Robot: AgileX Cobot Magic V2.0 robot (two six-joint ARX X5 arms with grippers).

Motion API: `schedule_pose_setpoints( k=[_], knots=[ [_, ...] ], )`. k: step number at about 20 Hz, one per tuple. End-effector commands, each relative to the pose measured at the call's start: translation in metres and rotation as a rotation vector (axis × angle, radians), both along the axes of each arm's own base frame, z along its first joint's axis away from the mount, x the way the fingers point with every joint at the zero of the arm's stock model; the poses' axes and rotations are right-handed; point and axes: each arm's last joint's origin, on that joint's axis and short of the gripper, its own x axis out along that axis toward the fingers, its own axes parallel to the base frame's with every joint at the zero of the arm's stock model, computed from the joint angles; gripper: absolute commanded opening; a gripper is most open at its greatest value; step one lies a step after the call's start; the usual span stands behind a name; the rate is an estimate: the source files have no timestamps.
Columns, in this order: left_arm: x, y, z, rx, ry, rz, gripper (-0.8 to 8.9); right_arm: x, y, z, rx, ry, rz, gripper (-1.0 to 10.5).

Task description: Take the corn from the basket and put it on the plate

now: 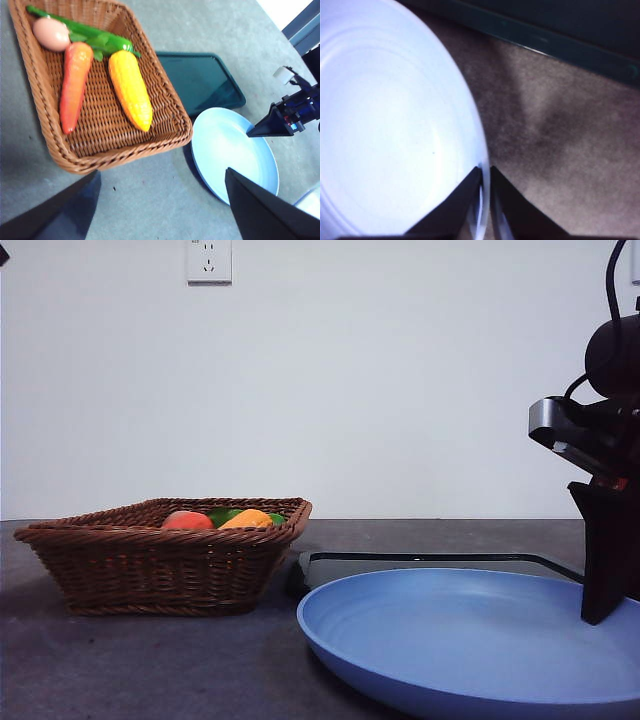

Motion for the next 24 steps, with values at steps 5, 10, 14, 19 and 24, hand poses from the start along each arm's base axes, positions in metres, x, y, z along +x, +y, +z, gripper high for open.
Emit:
schedule_pose_setpoints(
  k=[5, 10, 14, 19, 24],
  knots=[
    [0.031, -0.015, 0.000, -0.019, 0.047, -0.081, 4.03, -0.012, -0.003, 0.031, -0.030, -0.077, -0.019, 0.0],
    [0.076, -0.044, 0.002, 0.075, 0.079, -0.087, 4.03, -0.036, -0.010, 0.071, -0.016, -0.169, -0.033, 0.0],
    [0.120, -0.071, -0.001, 0.190, 0.126, -0.107, 4.03, -0.055, -0.018, 0.098, 0.001, -0.252, -0.067, 0.0],
    [0.173, -0.106, -0.015, 0.263, 0.186, -0.152, 4.03, -0.075, -0.028, 0.122, -0.001, -0.338, -0.120, 0.0],
    [0.206, -0.131, -0.043, 0.336, 0.243, -0.164, 4.03, -0.086, -0.031, 0.129, 0.005, -0.375, -0.134, 0.0]
  ],
)
